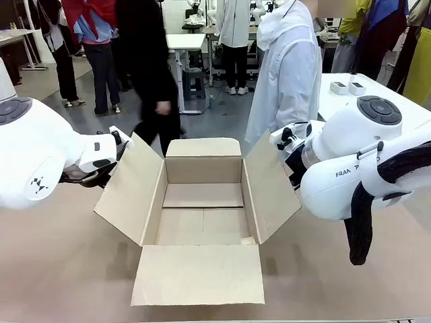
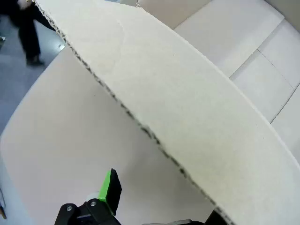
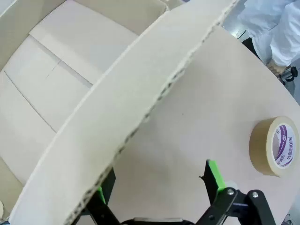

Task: Wrap the clocks to prevent damage.
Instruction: Open the side flaps of the Package Box.

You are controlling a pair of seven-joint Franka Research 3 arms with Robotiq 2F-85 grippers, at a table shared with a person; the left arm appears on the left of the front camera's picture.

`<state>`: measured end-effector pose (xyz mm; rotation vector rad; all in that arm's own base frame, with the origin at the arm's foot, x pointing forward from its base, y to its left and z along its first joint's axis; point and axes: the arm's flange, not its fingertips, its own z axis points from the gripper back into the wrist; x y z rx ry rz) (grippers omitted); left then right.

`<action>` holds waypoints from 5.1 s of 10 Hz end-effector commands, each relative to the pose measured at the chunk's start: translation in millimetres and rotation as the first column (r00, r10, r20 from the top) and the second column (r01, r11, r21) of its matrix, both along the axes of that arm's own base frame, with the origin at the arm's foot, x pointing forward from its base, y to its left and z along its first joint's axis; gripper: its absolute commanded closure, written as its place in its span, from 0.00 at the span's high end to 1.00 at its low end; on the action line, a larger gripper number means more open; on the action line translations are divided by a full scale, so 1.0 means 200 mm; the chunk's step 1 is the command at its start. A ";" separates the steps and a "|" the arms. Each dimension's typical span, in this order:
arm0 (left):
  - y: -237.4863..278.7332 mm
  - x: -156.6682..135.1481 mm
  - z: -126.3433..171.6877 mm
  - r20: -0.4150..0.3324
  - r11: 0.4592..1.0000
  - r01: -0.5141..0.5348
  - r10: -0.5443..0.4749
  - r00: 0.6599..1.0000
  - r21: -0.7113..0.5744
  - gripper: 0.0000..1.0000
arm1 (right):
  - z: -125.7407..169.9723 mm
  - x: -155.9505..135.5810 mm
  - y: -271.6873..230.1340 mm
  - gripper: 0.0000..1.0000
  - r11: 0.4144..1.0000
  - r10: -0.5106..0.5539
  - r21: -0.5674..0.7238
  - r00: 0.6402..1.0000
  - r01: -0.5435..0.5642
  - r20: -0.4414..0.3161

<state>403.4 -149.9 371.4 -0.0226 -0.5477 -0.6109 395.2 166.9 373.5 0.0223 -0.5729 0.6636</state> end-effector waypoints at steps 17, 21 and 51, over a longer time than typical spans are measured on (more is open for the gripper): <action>0.12 0.02 0.05 -0.056 0.999 0.042 -0.044 0.998 -0.023 1.00 | 0.06 0.00 -0.05 1.00 1.000 -0.022 0.002 1.000 0.022 0.012; 0.39 -0.07 0.52 0.031 0.993 0.103 -0.101 0.994 -0.055 1.00 | 0.59 -0.08 -0.24 1.00 0.994 -0.108 0.021 0.991 0.106 0.082; 1.01 -0.18 1.06 0.212 0.801 0.359 -0.291 0.933 -0.480 1.00 | 1.14 -0.36 -0.90 1.00 0.864 0.160 0.447 0.969 -0.230 0.190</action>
